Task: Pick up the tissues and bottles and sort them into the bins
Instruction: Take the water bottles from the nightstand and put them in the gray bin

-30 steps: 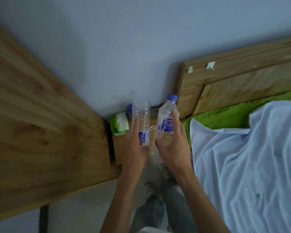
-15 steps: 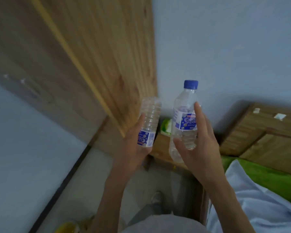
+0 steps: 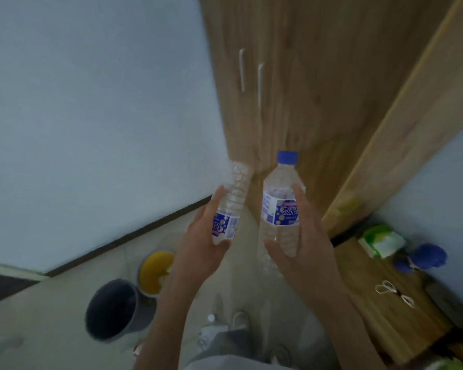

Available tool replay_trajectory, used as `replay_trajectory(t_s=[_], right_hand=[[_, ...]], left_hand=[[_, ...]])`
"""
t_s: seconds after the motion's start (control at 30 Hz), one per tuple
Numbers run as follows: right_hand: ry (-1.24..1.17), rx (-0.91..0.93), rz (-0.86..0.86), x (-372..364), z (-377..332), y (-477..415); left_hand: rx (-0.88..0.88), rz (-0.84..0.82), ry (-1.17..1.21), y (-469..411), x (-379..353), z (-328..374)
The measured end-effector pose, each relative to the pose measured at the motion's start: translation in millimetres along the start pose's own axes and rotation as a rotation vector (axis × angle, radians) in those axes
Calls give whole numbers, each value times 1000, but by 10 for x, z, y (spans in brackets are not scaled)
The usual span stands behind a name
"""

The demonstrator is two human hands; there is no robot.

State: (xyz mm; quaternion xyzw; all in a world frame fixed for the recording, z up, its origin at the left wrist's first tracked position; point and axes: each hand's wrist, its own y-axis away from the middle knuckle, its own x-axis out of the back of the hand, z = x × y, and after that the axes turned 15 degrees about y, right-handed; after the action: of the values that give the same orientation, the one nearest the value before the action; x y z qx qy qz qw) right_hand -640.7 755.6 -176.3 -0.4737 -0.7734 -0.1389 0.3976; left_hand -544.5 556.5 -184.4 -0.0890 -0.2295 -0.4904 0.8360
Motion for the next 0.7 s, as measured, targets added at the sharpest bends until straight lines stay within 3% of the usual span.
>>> replay_trajectory(t_s=[0.37,0.7], right_hand=[[12,141,-139,-776,-544,-849],[-64,356,-378,-1686,-1169,-1294]], left_hand=[[116,235,87,-332,912,-662],[255,544,177,6,1532,-1081]])
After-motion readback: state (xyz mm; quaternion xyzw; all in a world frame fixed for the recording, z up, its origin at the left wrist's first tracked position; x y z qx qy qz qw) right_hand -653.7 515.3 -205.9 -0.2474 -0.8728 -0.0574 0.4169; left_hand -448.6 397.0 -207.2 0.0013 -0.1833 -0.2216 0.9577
